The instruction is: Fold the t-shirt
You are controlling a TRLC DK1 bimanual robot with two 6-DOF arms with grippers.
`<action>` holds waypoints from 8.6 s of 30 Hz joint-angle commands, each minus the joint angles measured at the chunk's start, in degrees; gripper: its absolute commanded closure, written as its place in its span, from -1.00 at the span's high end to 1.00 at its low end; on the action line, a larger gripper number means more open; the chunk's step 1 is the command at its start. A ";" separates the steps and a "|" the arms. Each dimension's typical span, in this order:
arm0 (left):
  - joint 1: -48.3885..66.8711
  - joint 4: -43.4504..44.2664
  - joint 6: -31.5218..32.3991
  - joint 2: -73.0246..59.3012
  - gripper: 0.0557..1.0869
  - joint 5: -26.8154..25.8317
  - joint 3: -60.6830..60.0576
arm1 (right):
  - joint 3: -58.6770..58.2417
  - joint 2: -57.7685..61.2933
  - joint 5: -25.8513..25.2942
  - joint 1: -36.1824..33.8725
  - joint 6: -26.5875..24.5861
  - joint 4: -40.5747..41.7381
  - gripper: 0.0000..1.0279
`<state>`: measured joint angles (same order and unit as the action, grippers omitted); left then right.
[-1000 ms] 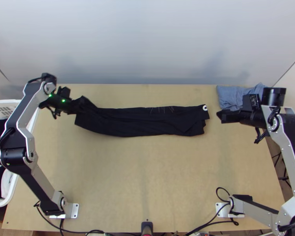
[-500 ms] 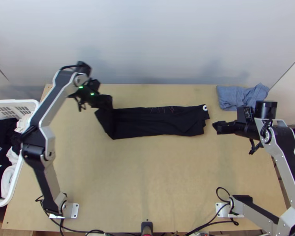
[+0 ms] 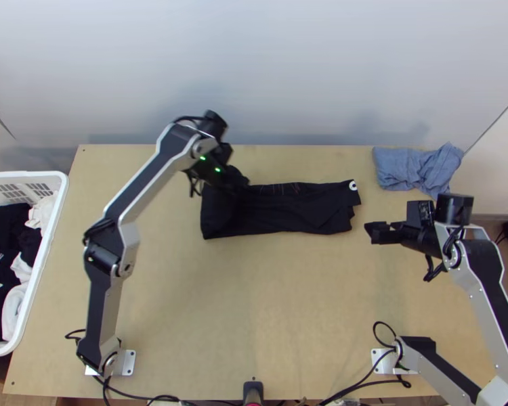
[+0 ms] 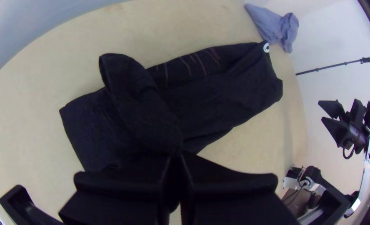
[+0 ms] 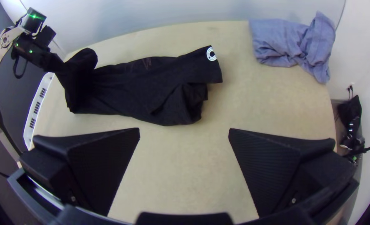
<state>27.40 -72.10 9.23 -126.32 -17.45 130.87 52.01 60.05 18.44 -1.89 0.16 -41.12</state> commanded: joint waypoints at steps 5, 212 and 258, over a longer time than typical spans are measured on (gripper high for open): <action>8.29 6.53 3.77 -4.37 -0.79 1.46 1.76 | -6.66 -3.27 -0.07 3.03 3.62 5.26 0.93; 1.78 37.03 -16.18 44.85 0.82 35.56 -50.18 | 56.80 51.22 4.42 -13.67 5.81 7.46 -0.94; -1.12 39.75 -16.53 51.53 0.82 35.56 -60.91 | 62.95 78.90 1.95 -27.99 -5.79 19.50 -0.94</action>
<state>26.89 -32.40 -6.96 -75.75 18.13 71.02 115.92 138.34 20.97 -29.41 -4.99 -21.65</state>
